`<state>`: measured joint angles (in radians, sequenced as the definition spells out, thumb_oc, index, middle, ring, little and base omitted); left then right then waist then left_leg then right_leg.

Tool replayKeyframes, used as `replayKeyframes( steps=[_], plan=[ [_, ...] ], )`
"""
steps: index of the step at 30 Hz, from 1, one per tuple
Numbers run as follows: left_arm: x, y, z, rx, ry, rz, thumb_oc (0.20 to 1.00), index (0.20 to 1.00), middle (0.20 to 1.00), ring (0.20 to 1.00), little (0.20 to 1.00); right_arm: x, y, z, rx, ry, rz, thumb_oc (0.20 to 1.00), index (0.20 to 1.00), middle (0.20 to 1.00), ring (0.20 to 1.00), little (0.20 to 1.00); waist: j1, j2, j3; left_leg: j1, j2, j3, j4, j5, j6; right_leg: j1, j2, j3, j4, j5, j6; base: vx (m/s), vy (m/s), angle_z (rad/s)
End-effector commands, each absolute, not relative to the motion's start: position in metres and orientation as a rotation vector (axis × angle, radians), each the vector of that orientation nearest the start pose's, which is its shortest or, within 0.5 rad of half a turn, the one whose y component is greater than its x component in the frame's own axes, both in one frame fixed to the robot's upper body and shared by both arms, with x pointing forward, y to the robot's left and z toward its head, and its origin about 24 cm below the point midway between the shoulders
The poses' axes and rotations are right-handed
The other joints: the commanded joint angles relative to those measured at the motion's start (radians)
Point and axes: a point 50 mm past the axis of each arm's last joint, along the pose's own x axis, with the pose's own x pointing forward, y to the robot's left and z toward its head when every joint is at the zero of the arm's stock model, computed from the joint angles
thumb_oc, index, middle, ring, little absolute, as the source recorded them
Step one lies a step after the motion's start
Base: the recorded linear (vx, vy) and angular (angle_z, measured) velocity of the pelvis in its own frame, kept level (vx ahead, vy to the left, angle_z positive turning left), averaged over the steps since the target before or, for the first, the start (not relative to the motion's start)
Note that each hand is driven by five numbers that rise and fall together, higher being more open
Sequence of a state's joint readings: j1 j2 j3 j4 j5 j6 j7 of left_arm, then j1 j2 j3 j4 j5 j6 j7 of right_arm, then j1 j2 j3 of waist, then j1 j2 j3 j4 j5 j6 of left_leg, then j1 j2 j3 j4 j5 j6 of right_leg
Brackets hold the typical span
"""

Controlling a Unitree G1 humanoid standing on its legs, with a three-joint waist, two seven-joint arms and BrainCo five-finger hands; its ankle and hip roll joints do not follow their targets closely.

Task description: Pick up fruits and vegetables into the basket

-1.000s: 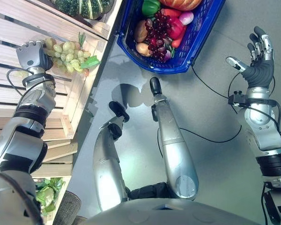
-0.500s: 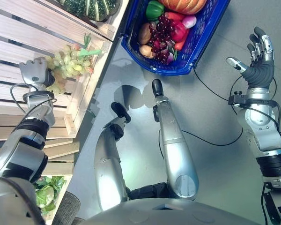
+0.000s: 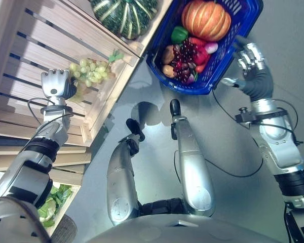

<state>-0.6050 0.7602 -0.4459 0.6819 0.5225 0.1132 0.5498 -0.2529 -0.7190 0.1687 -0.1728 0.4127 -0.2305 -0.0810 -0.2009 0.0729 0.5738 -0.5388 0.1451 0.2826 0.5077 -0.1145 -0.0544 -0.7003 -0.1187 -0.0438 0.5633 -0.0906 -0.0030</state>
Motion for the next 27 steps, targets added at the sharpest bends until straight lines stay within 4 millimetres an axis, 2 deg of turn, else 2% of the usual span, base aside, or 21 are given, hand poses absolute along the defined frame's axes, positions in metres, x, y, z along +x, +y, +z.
replayKeyframes(
  steps=[1, 4, 5, 6, 8, 13, 16, 22, 23, 27],
  plan=[
    [0.334, 0.307, 0.136, 1.357, -0.107, 0.422, 0.200, 0.200, 0.200, 0.200, 0.200, 0.267, -0.178, 0.202, -0.180, -0.616, 0.335, 1.000, 1.000, 1.000, 1.000, 1.000, 0.012, -0.025, -0.054, 0.011, -0.013, -0.030, -0.036, 0.037, -0.026, 0.098, -0.026, -0.062, -0.049, -0.029, 0.064, 0.02, -0.001, 0.06],
    [0.336, 0.295, 0.150, 1.263, -0.154, 0.352, 0.200, 0.200, 0.200, 0.200, 0.200, 0.270, -0.163, 0.206, -0.084, -0.561, 0.445, 1.000, 1.000, 1.000, 1.000, 1.000, 0.027, -0.020, -0.055, 0.066, -0.022, -0.034, -0.060, 0.042, -0.022, 0.154, -0.029, -0.066, -0.065, -0.032, 0.063, 0.02, 0.008, 0.10],
    [0.337, 0.289, 0.157, 1.196, -0.182, 0.324, 0.200, 0.200, 0.200, 0.200, 0.200, 0.270, -0.153, 0.201, -0.031, -0.503, 0.524, 1.000, 1.000, 1.000, 1.000, 1.000, 0.034, -0.018, -0.069, 0.089, -0.028, -0.034, -0.077, 0.048, -0.020, 0.178, -0.030, -0.068, -0.080, -0.030, 0.062, -0.04, 0.000, 0.09],
    [0.336, 0.287, 0.162, 1.176, -0.200, 0.318, 0.200, 0.200, 0.200, 0.200, 0.200, 0.269, -0.150, 0.201, -0.022, -0.492, 0.543, 1.000, 1.000, 1.000, 1.000, 1.000, 0.036, -0.018, -0.070, 0.089, -0.028, -0.024, -0.087, 0.072, -0.009, 0.179, -0.032, -0.075, -0.093, -0.005, 0.053, -0.04, 0.000, 0.05],
    [0.336, 0.280, 0.171, 1.113, -0.234, 0.279, 0.200, 0.200, 0.200, 0.200, 0.200, 0.268, -0.139, 0.201, -0.011, -0.484, 0.589, 1.000, 1.000, 1.000, 1.000, 1.000, 0.046, -0.017, -0.086, 0.116, -0.035, -0.025, -0.104, 0.076, -0.006, 0.209, -0.034, -0.078, -0.109, -0.005, 0.051, 0.00, 0.003, 0.03],
    [0.333, 0.259, 0.181, 0.944, -0.272, 0.140, 0.200, 0.200, 0.200, 0.200, 0.200, 0.267, -0.121, 0.205, -0.009, -0.494, 0.634, 1.000, 1.000, 1.000, 1.000, 1.000, 0.070, -0.012, -0.127, 0.184, -0.050, -0.032, -0.139, 0.073, 0.001, 0.283, -0.038, -0.087, -0.142, -0.013, 0.048, 0.05, 0.007, 0.03],
    [0.331, 0.251, 0.183, 0.910, -0.280, 0.087, 0.200, 0.200, 0.200, 0.200, 0.200, 0.269, -0.116, 0.208, -0.028, -0.501, 0.627, 1.000, 1.000, 1.000, 1.000, 1.000, 0.081, -0.012, -0.142, 0.212, -0.057, -0.038, -0.150, 0.070, 0.003, 0.317, -0.041, -0.094, -0.157, -0.016, 0.047, 0.07, -0.004, 0.02],
    [0.326, 0.236, 0.192, 0.891, -0.295, -0.051, 0.200, 0.200, 0.200, 0.200, 0.200, 0.272, -0.110, 0.220, -0.129, -0.558, 0.596, 1.000, 1.000, 1.000, 1.000, 1.000, 0.106, -0.016, -0.185, 0.291, -0.067, -0.056, -0.194, 0.068, 0.002, 0.413, -0.041, -0.114, -0.211, -0.016, 0.049, 0.08, -0.034, 0.03],
    [0.325, 0.231, 0.196, 0.919, -0.307, -0.091, 0.200, 0.200, 0.200, 0.200, 0.200, 0.273, -0.109, 0.229, -0.248, -0.633, 0.538, 1.000, 1.000, 1.000, 1.000, 1.000, 0.115, -0.019, -0.196, 0.308, -0.068, -0.063, -0.199, 0.063, 0.001, 0.439, -0.042, -0.122, -0.225, -0.016, 0.050, 0.09, -0.060, 0.09],
    [0.322, 0.223, 0.210, 0.989, -0.326, -0.159, 0.200, 0.200, 0.200, 0.200, 0.200, 0.275, -0.111, 0.253, -0.485, -0.784, 0.374, 1.000, 1.000, 1.000, 1.000, 1.000, 0.130, -0.022, -0.217, 0.345, -0.069, -0.076, -0.211, 0.054, 0.001, 0.487, -0.044, -0.131, -0.255, -0.010, 0.055, 0.07, -0.028, 0.10]
  ],
)
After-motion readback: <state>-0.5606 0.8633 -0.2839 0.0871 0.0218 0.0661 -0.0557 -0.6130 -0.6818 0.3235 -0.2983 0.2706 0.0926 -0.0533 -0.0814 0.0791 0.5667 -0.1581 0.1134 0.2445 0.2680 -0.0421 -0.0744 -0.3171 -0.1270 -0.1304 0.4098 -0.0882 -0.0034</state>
